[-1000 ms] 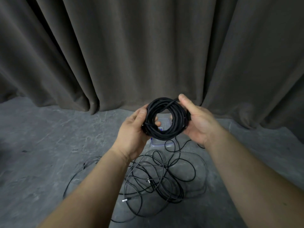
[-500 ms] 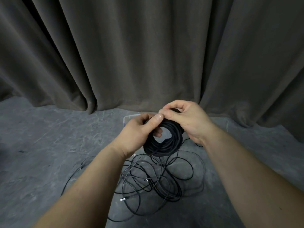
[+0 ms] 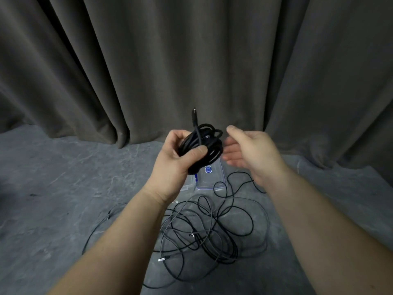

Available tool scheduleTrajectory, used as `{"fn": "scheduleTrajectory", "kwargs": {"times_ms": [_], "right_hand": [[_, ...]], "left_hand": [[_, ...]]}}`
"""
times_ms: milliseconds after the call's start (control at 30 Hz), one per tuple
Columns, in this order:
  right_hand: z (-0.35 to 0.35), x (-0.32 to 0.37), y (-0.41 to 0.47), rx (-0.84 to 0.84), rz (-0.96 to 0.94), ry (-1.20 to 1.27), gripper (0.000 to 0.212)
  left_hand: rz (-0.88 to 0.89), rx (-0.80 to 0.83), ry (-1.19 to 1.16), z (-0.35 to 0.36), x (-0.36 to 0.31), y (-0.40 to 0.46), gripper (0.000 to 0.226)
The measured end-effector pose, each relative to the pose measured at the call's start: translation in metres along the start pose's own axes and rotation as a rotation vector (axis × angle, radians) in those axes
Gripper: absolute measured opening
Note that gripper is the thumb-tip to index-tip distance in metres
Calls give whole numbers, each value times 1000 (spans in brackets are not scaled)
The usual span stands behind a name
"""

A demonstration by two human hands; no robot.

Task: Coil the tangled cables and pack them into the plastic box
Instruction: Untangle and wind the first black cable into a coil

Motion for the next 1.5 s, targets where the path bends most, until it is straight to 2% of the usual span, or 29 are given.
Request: {"fn": "scheduleTrajectory", "kwargs": {"times_ms": [100, 167, 200, 300, 333, 433, 467, 600, 733, 900, 1067, 1233, 1400, 1500], "right_hand": [[7, -2, -4, 140, -53, -12, 21], [11, -4, -6, 211, -83, -21, 23], [12, -5, -7, 228, -111, -29, 28], [16, -6, -6, 173, -183, -47, 75], [16, -6, -6, 154, -206, -47, 76], [18, -7, -5, 117, -261, -19, 30], [19, -6, -6, 119, -274, 2, 23], [21, -7, -4, 137, -292, 96, 28], [19, -9, -4, 160, -301, 112, 33], [23, -12, -6, 194, -364, 57, 54], [29, -10, -10, 161, -455, -55, 34], [30, -20, -7, 93, -482, -86, 27], [31, -27, -7, 56, -452, -47, 11], [33, -29, -4, 56, -442, -40, 12]], "left_hand": [[16, 13, 99, 1, -4, 0, 37], [27, 4, 141, 1, -6, -1, 37], [31, -10, 172, 1, -6, -2, 38], [50, -62, 278, 3, -3, -3, 44], [61, -74, 323, 4, -1, -3, 44], [74, -98, 395, 5, 2, -5, 44], [70, -102, 392, 5, 1, -5, 44], [70, -94, 374, 4, -3, -4, 34], [53, -174, 363, 0, -4, 0, 17], [34, -223, 324, 1, -4, 0, 18], [-56, -218, 235, 3, 0, 0, 21], [-178, -189, 141, 2, 3, 1, 17], [-261, -179, 189, -2, 7, 2, 19], [-289, -179, 242, -5, 10, 4, 14]]}}
Point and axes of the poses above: each hand's wrist, its own y-axis towards the middle knuckle, its own z-axis out of the palm, x = y × z, the point moved 4 cm from there along y, towards the middle knuckle, and after that the axes turned 11 degrees about y, right-handed, at the moved point
